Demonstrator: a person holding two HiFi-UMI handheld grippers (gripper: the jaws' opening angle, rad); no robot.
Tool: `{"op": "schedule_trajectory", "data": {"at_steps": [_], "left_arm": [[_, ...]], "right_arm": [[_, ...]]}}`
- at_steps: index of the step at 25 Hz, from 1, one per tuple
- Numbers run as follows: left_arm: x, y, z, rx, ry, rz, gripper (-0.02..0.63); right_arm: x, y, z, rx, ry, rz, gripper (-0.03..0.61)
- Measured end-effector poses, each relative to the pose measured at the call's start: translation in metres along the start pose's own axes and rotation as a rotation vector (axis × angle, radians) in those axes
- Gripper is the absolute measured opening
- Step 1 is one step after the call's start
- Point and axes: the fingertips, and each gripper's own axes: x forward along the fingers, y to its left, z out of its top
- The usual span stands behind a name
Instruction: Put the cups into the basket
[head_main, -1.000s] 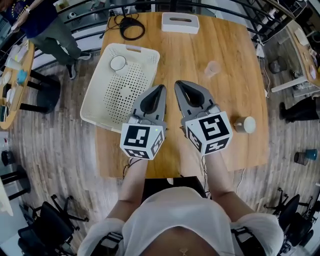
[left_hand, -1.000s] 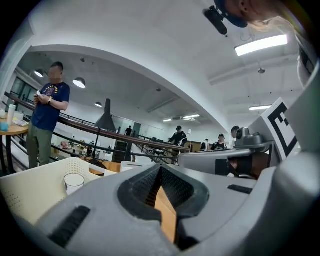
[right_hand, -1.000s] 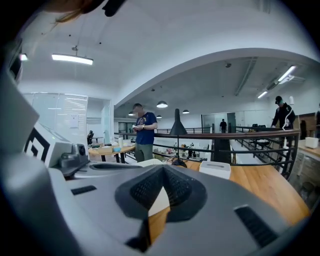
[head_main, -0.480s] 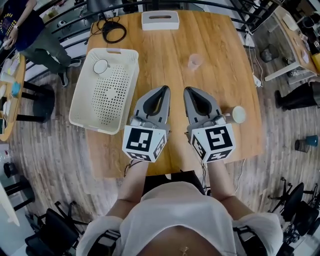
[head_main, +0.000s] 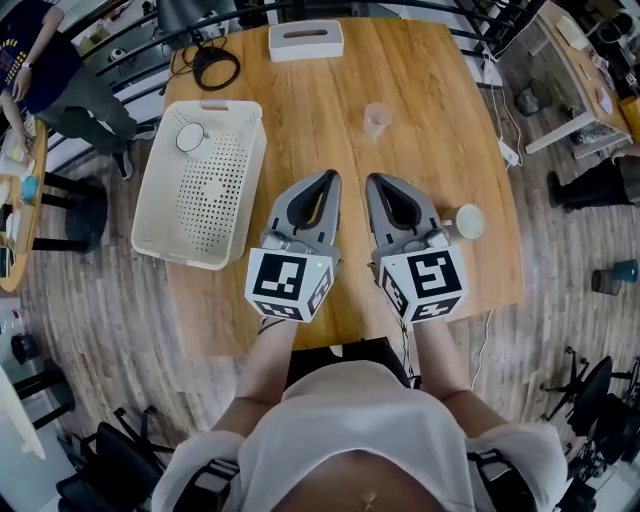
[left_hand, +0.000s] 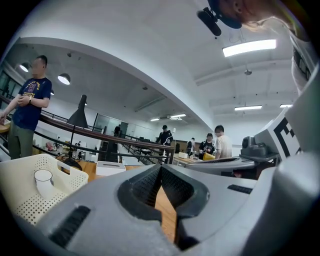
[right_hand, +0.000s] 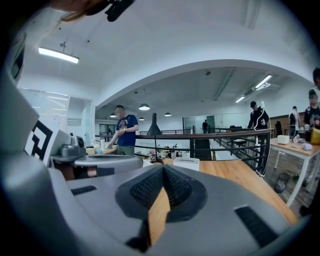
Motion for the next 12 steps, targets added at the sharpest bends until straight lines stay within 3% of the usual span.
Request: {"op": "schedule_trajectory", "data": {"at_steps": [12], "left_arm": [[0.013,-0.023,-0.011,0.003,0.031,-0.051,0.006]], "right_arm": [[-0.010,-0.013,-0.007,0.048,-0.007,0.002,0.011]]}}
